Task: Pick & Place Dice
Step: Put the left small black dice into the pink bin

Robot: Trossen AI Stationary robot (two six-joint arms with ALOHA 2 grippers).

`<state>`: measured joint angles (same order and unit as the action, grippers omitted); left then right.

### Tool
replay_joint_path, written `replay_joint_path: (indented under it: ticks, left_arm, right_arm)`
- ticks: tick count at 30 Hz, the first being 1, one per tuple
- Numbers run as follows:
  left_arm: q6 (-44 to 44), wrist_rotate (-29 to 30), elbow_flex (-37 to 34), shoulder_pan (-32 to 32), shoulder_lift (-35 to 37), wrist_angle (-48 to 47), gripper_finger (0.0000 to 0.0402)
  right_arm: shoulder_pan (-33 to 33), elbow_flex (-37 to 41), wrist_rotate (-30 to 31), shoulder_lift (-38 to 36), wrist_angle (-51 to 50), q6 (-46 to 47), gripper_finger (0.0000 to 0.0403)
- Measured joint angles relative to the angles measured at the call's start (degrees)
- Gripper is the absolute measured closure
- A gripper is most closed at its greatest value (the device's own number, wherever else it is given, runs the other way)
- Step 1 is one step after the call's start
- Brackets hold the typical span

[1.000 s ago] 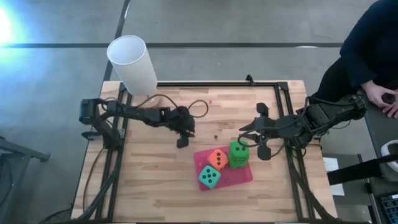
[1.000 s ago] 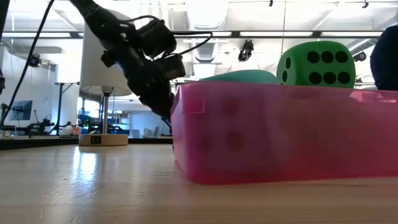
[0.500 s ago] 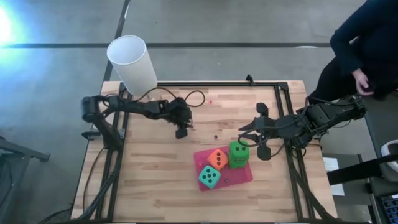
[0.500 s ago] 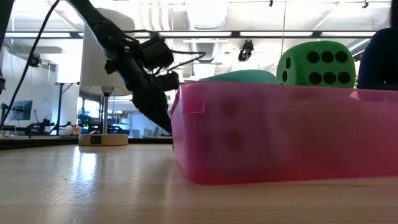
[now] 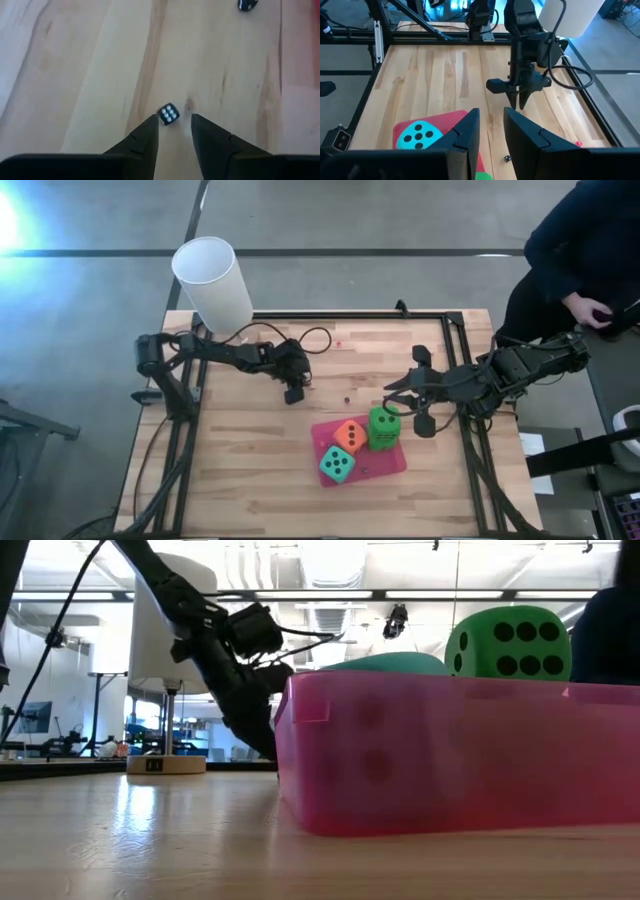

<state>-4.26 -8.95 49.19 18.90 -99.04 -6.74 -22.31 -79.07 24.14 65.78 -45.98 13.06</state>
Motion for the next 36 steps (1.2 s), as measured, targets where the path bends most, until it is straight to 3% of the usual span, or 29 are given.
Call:
replay_joint_path:
  ticks: [7, 14, 21, 36]
  left_arm:
    - [1.71, 0.00, 1.53, -0.18, 0.08, -2.18, 0.0271]
    - [4.18, 2.11, 1.54, -0.63, 0.03, -2.32, 0.0223]
    - [16.21, 5.16, 1.37, -0.77, -0.02, -0.79, 0.0184]
    - [19.77, 10.95, 1.13, -1.60, -1.86, 1.58, 0.0168]
  right_arm:
    - [0.00, 0.00, 0.02, 0.00, 0.00, -0.02, 0.0314]
    - [0.00, 0.00, 0.01, 0.00, 0.02, -0.06, 0.0327]
    - [0.00, 0.00, 0.00, 0.00, 0.00, -0.22, 0.0329]
    - [0.00, 0.00, 0.00, 0.00, -0.01, -0.22, 0.0317]
